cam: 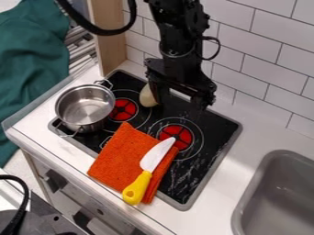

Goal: Moved the yellow knife to the right of the red towel

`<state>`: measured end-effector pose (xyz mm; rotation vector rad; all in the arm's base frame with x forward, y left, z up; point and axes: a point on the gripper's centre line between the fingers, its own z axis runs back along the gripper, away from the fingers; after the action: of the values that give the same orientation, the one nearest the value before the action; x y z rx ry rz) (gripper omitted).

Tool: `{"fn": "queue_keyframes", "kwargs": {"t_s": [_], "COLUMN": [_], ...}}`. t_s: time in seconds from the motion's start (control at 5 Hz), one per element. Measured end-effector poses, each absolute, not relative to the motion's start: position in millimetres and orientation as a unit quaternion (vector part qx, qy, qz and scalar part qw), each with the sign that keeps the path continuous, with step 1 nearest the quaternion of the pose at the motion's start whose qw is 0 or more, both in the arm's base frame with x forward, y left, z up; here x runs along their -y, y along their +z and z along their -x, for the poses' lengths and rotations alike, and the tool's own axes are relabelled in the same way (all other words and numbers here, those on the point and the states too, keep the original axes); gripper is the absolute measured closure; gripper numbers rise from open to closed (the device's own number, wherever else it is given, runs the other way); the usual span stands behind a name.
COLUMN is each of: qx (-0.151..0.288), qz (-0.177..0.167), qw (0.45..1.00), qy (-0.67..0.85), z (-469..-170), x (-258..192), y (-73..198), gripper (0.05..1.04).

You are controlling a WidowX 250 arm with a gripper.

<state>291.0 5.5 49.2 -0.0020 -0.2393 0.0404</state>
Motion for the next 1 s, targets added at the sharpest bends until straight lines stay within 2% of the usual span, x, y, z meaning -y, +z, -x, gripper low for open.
{"fn": "queue_keyframes", "kwargs": {"t_s": [0.2, 0.6, 1.0], "qx": [0.1, 0.081, 0.04], "qz": [0.0, -0.015, -0.027], "qw": [0.995, 0.995, 0.997], "qy": [0.022, 0.05, 0.06], "z": [-281.5, -204.6, -168.8], "x": [-5.6, -14.8, -18.4], "y": [38.4, 20.9, -2.5], "gripper": [0.077, 0.077, 0.077]}}
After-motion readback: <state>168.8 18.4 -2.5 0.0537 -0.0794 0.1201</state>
